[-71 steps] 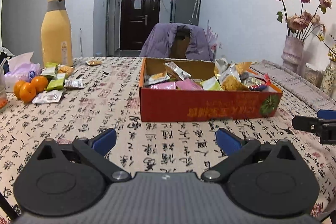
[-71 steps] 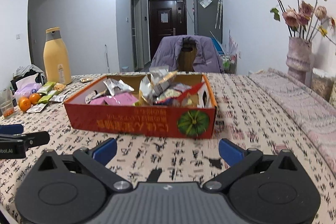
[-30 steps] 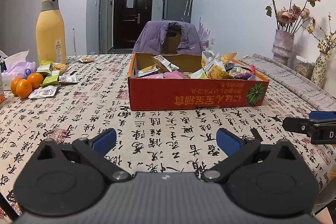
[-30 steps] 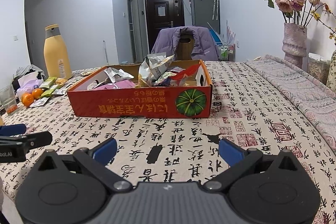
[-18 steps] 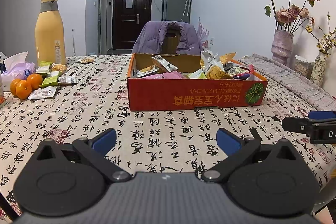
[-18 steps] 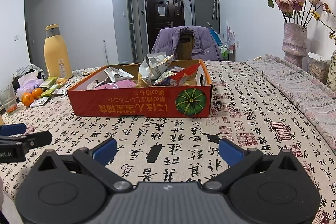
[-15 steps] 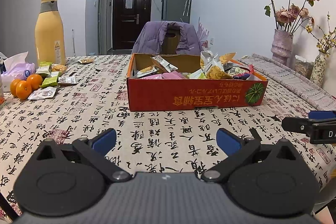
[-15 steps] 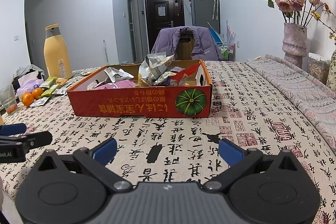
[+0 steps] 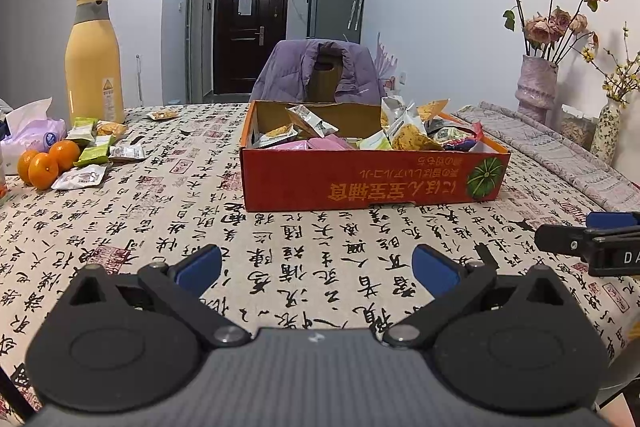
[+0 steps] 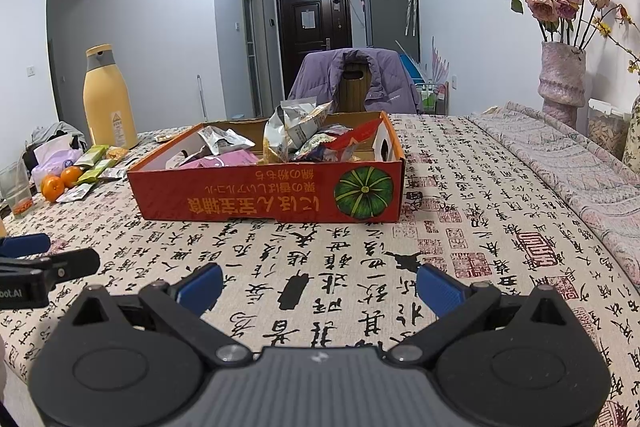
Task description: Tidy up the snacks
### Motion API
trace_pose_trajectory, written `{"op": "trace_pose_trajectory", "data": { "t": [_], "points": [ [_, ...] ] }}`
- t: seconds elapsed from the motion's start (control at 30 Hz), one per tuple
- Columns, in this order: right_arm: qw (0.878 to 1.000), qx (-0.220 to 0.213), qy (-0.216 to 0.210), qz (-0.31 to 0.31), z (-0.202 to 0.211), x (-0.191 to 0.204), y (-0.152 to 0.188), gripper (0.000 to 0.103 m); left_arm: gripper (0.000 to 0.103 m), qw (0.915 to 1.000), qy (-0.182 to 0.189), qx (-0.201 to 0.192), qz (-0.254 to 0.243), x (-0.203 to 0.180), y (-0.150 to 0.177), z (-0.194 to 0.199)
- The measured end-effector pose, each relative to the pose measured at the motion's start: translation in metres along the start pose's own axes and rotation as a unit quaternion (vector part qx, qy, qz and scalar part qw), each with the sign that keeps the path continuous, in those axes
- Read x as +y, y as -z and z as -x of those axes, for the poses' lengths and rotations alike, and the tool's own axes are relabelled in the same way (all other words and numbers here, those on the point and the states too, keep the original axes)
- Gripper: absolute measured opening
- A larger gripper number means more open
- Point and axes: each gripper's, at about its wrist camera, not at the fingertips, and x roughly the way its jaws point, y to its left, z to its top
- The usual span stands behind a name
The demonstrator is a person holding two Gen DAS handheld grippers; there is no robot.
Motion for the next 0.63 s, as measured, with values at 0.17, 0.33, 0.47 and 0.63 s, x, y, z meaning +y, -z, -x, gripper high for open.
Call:
{"op": "trace_pose_trajectory", "data": {
  "t": [0.17, 0.33, 0.47, 0.63],
  "points": [
    [1.0, 0.003, -0.001, 0.001, 0.0, 0.001, 0.003, 0.103, 0.103, 1.0, 0.0, -0.001, 0.0, 0.0, 0.0, -0.001],
    [1.0, 0.005, -0.002, 0.001, -0.003, 0.0, 0.003, 0.103, 0.103, 1.0, -0.001, -0.003, 0.002, 0.001, 0.0, -0.002],
    [1.0, 0.009, -0.002, 0.001, -0.005, -0.001, 0.003, 0.103, 0.103, 0.9999, -0.001, -0.007, 0.008, 0.003, 0.0, -0.001],
    [1.0, 0.013, -0.003, 0.001, -0.01, -0.001, 0.003, 0.103, 0.103, 0.9999, 0.004, -0.008, 0.007, 0.002, -0.001, -0.003]
  ]
}}
